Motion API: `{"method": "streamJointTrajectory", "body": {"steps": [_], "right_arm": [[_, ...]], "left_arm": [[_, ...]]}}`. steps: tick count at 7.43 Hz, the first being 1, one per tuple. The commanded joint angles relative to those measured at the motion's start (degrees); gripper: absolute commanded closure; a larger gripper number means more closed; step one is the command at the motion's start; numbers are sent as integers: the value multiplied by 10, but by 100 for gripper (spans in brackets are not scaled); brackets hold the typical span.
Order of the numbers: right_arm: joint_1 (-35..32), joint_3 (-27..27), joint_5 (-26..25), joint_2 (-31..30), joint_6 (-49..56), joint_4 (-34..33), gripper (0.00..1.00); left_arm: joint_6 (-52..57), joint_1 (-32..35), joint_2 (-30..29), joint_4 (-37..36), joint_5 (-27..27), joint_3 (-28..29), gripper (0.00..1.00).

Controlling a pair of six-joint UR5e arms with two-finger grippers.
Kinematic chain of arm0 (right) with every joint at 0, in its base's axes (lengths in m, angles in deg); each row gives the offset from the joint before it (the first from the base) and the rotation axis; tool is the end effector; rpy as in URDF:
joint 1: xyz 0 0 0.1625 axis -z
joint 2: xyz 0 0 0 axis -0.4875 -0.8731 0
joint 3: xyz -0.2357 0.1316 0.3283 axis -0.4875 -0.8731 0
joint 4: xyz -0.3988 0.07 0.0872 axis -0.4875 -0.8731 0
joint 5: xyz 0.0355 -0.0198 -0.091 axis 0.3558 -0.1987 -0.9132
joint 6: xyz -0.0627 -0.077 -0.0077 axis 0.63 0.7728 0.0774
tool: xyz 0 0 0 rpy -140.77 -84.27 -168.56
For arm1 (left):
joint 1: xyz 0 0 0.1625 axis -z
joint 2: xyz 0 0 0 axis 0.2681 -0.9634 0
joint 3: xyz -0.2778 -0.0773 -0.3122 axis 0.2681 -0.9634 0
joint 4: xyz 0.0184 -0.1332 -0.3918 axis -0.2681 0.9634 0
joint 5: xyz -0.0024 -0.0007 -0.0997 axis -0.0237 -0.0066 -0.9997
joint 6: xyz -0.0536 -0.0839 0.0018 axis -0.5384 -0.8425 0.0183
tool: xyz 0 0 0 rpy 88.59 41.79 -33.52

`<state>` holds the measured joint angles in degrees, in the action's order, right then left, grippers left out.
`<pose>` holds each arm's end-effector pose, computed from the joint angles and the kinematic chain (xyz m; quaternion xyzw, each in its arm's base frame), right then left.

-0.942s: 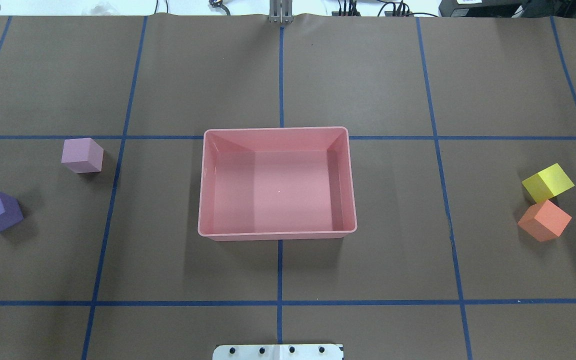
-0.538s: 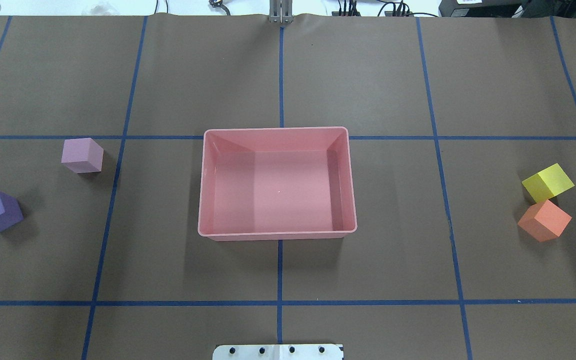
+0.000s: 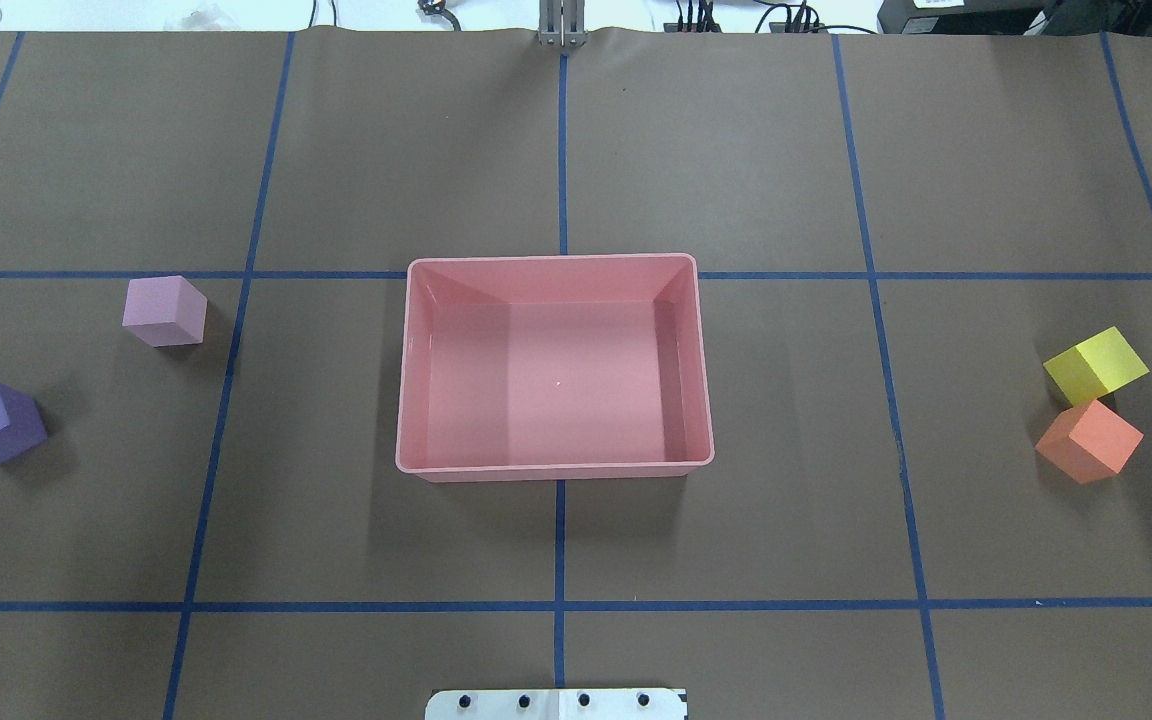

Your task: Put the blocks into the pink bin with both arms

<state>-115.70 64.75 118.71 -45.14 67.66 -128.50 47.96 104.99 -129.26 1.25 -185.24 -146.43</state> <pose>0.0422 -0.4567 0.6067 0.0252 -0.3405 -0.0248 0.9396 -0.0560 -0.4379 0.5791 0.0894 0.3940 0.0901 0.9103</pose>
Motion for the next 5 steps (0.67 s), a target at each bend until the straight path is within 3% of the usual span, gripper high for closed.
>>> {"method": "streamJointTrajectory", "body": {"steps": [1,3,5], "right_arm": [[3,-23,-1,15,7,45,0],[27,-32,1,15,-1,132,0],[74,-27,-3,41,-4,131,0]], "left_arm": [[2,-1,-10,6,-36,10,0],[-37,-3,-25,32,-36,7,0],[-88,-55,-48,38,-36,6,0]]}}
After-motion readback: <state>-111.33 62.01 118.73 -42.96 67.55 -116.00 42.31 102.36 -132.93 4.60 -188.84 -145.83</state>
